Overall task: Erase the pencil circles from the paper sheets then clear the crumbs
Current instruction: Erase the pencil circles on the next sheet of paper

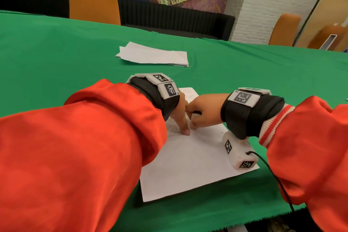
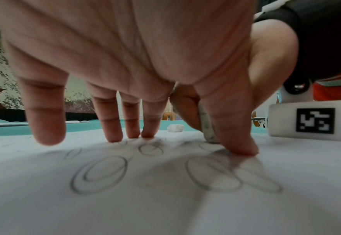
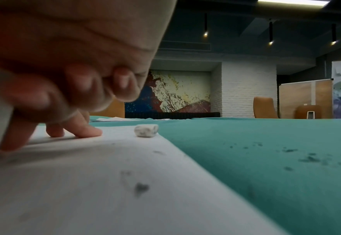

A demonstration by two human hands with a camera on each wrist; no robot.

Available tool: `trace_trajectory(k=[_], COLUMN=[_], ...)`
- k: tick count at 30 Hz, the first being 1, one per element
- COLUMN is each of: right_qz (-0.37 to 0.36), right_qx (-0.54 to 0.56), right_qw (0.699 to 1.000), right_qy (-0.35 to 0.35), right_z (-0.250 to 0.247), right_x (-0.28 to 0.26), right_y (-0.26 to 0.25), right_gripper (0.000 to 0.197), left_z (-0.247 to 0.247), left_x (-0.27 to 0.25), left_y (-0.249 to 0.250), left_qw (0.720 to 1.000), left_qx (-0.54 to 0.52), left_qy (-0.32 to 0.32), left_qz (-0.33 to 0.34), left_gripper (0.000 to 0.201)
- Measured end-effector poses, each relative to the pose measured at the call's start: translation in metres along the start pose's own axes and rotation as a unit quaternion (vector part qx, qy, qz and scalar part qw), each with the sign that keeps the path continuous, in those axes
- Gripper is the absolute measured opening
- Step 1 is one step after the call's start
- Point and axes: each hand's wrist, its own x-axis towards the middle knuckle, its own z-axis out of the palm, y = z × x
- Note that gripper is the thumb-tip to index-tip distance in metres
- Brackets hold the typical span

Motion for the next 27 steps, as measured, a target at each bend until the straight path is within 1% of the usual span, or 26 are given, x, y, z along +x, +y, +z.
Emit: trace_trajectory(k=[3, 6, 8, 9, 11, 13, 18, 20, 23, 27], right_qz=[0.023, 0.044, 0.029, 0.017, 0.003, 0.011, 0.024, 0.024, 0.018, 0.012], right_qx=[-0.036, -0.064, -0.041, -0.022, 0.002, 0.004, -0.004, -0.015, -0.028, -0.020], right_qw=[0.999, 0.996, 0.998, 0.999, 1.000, 1.000, 0.999, 0.999, 0.999, 0.999], right_qy=[0.009, 0.034, 0.032, 0.024, 0.015, 0.017, 0.024, 0.030, 0.037, 0.044], right_z=[-0.001, -0.003, -0.001, 0.000, 0.001, 0.000, -0.003, -0.003, -0.002, -0.003], right_x=[0.001, 0.000, 0.000, 0.000, 0.001, 0.000, -0.004, -0.005, -0.004, -0.005], right_y=[0.000, 0.001, 0.003, 0.003, 0.002, 0.001, 0.000, -0.001, 0.000, 0.000], right_gripper=[0.013, 0.016, 0.025, 0.026, 0.020, 0.010, 0.003, 0.003, 0.003, 0.006], left_z=[0.000, 0.000, 0.000, 0.000, 0.000, 0.000, -0.001, 0.000, 0.004, 0.006], left_x=[0.002, 0.003, 0.003, 0.003, 0.002, 0.001, -0.005, -0.011, -0.020, -0.026], left_y=[0.000, 0.000, 0.000, 0.000, 0.000, 0.000, -0.001, -0.007, -0.018, -0.023], left_qw=[1.000, 1.000, 1.000, 1.000, 1.000, 1.000, 1.000, 1.000, 1.000, 1.000], left_qx=[0.003, 0.008, 0.008, 0.007, 0.006, 0.007, 0.000, 0.005, 0.007, -0.012], left_qy=[0.005, -0.002, 0.000, 0.004, 0.006, 0.002, -0.002, -0.013, -0.024, -0.024], left_qz=[-0.001, -0.003, -0.003, -0.003, -0.004, -0.004, 0.002, 0.008, -0.004, -0.010], left_gripper=[0.076, 0.077, 0.076, 0.076, 0.076, 0.077, 0.077, 0.082, 0.089, 0.090])
